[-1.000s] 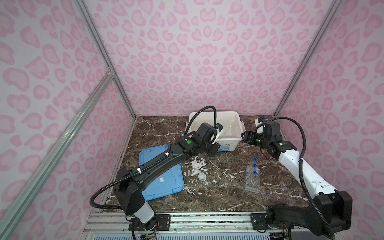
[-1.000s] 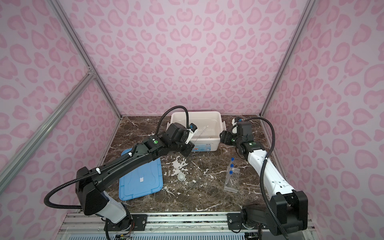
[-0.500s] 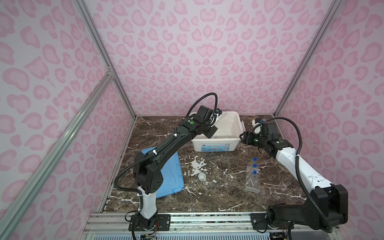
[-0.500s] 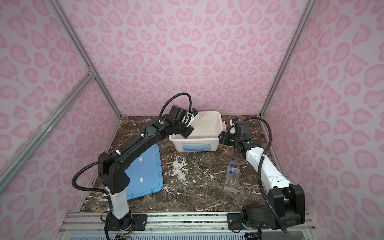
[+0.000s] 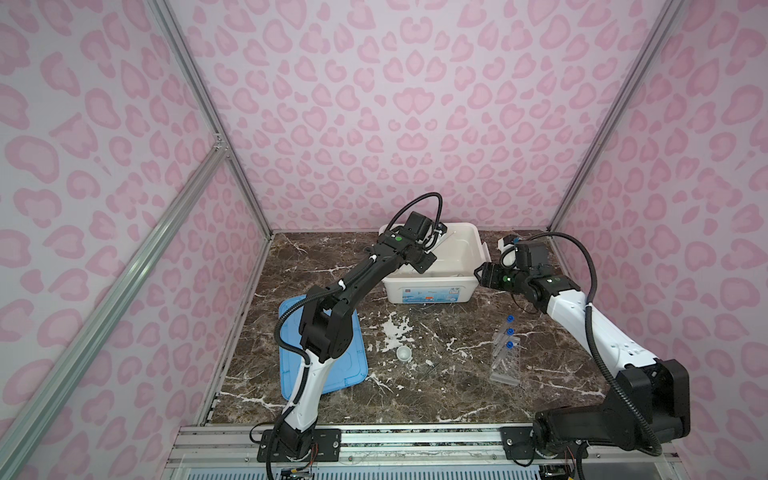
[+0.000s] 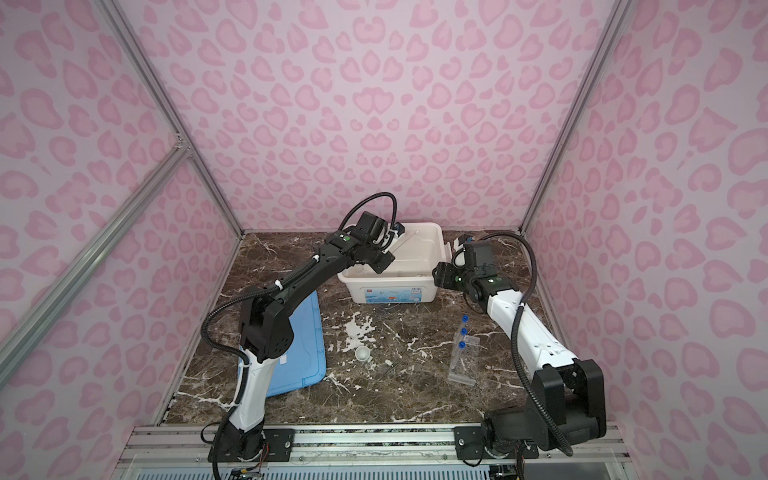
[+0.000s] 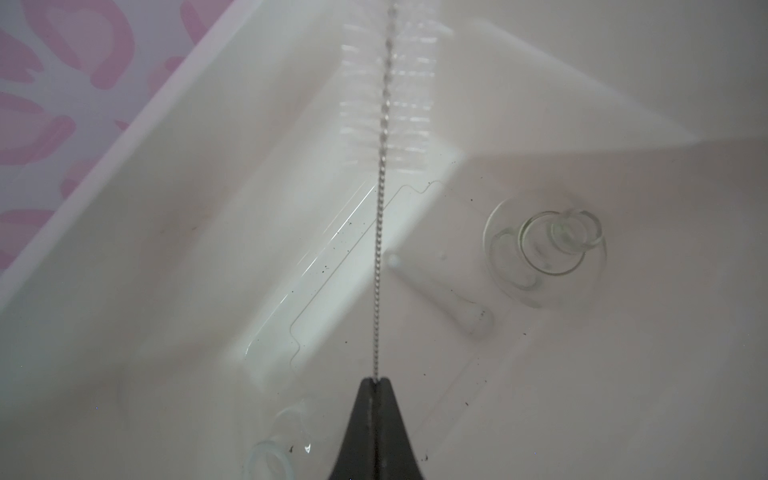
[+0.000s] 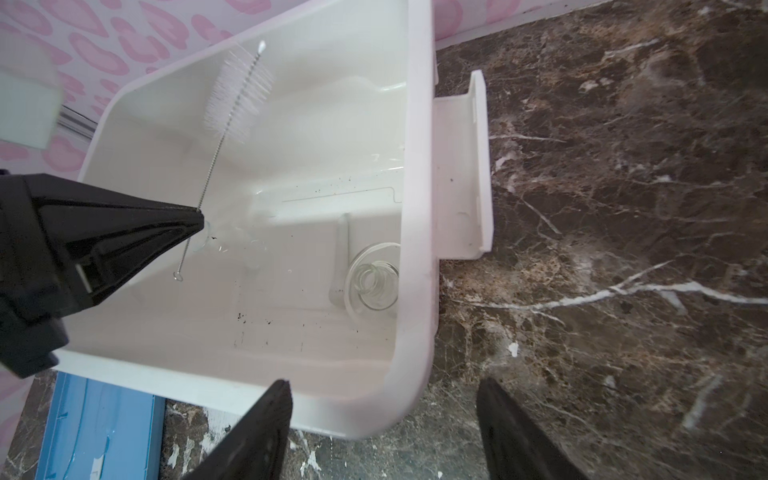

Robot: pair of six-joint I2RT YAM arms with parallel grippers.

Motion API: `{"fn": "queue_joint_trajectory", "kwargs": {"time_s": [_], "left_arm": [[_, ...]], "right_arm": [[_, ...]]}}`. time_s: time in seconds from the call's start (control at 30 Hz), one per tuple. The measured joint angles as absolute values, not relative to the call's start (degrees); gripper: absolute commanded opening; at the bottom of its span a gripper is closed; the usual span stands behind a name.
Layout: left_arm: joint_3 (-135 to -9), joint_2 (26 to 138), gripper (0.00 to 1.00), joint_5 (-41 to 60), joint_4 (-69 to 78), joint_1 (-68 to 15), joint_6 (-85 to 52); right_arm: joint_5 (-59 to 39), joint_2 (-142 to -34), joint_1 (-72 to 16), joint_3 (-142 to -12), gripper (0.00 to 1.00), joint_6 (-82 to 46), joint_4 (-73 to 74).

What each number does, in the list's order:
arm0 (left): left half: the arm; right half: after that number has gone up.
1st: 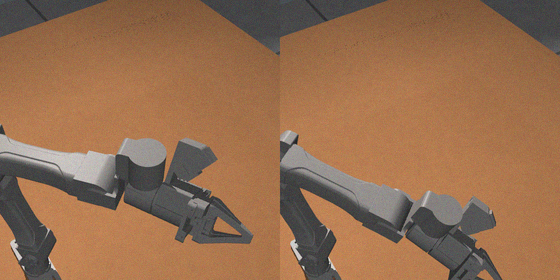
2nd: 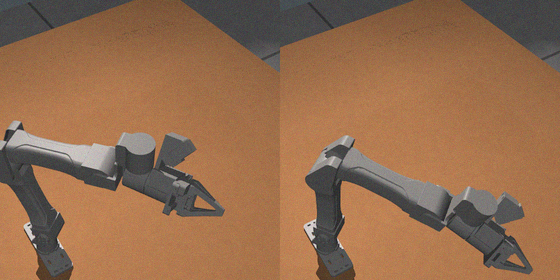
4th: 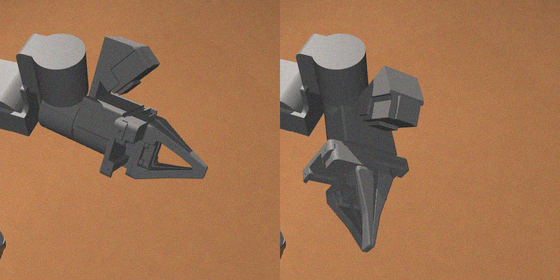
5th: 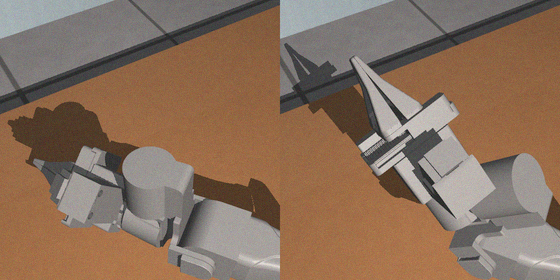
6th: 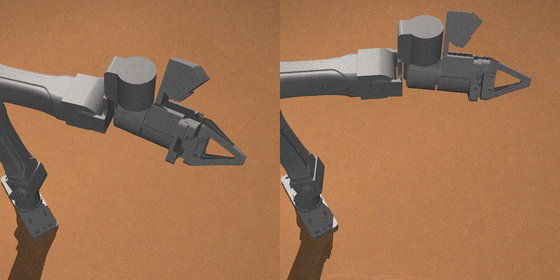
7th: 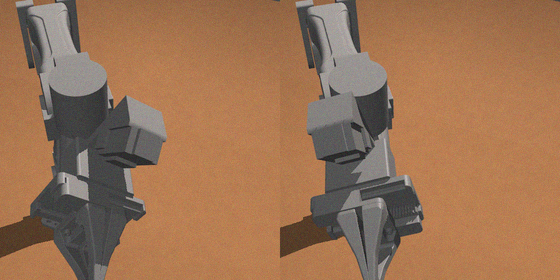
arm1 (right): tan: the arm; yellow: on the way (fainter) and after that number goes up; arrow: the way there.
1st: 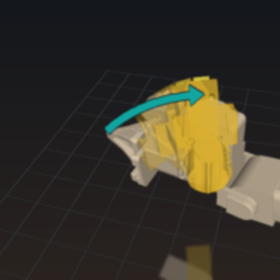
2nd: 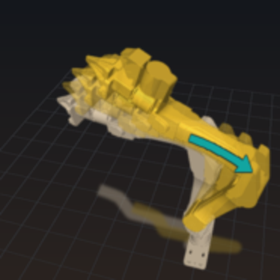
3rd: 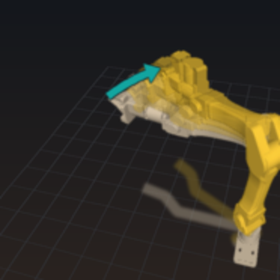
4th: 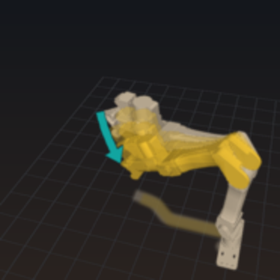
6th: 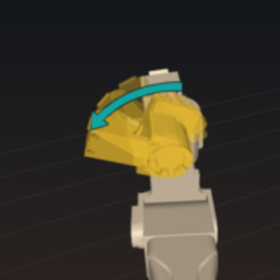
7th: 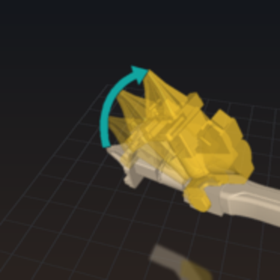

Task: Organize the chemistry lab equipment
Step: 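Lift the bottle brush and carry it over the white bin with the left gripper, then open the left gripper to drop the bottle brush into the bin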

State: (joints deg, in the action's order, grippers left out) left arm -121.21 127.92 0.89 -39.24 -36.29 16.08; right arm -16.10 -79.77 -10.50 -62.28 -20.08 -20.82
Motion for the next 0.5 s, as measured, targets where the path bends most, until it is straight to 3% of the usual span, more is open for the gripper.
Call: {"fn": "queue_joint_trajectory", "kwargs": {"time_s": [0.5], "left_arm": [[-122.19,133.27,0.05,1.5,-40.18,-36.12,16.03]], "right_arm": [[-16.12,-80.88,-10.87,-62.5,0.71,-20.12,-20.78]]}}
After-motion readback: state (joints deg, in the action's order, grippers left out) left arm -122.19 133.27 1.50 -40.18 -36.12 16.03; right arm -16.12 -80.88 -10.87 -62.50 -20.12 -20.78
